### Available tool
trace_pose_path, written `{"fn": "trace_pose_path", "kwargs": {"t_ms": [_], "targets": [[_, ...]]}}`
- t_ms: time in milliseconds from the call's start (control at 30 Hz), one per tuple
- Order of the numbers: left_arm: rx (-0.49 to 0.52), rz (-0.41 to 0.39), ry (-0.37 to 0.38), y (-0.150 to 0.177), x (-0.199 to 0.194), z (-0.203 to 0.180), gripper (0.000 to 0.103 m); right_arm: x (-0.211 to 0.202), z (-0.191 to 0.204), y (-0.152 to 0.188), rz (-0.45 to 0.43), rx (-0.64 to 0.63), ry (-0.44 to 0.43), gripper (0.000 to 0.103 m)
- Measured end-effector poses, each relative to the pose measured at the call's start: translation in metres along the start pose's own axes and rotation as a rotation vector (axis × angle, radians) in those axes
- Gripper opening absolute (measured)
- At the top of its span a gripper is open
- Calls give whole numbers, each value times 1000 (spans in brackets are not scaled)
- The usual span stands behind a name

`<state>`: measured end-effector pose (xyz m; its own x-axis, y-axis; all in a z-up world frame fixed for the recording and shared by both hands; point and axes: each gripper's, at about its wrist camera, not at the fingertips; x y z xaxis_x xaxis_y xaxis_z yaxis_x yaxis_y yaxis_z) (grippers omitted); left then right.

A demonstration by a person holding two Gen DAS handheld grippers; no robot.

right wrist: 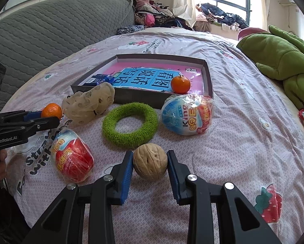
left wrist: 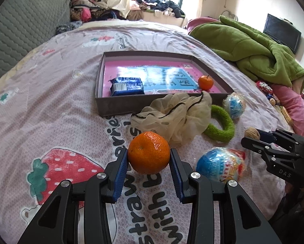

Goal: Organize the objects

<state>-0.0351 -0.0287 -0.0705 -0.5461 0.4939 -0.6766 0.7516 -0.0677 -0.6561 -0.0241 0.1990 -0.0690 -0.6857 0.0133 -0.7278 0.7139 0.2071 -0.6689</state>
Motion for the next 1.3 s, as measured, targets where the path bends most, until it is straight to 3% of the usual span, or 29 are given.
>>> {"fn": "trace_pose_path", "kwargs": {"t_ms": [400,1300], "targets": [[4,-26,9,2,-13,-11,41,-9,1,-3,-18,8,-2,34],[73,-123,-8,-7,-37,-37,41,-48,22,-26,-154,-7,-29,34]]}}
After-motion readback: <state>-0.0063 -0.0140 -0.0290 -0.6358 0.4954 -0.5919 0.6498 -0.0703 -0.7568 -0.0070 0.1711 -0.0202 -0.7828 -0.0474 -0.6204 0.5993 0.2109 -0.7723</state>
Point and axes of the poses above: each gripper's, at about its wrist camera, not at the fingertips, and x roughly the way its jaws point, z to its left, y to its underside, and after that the axes turned 15 degrees about y, right-handed
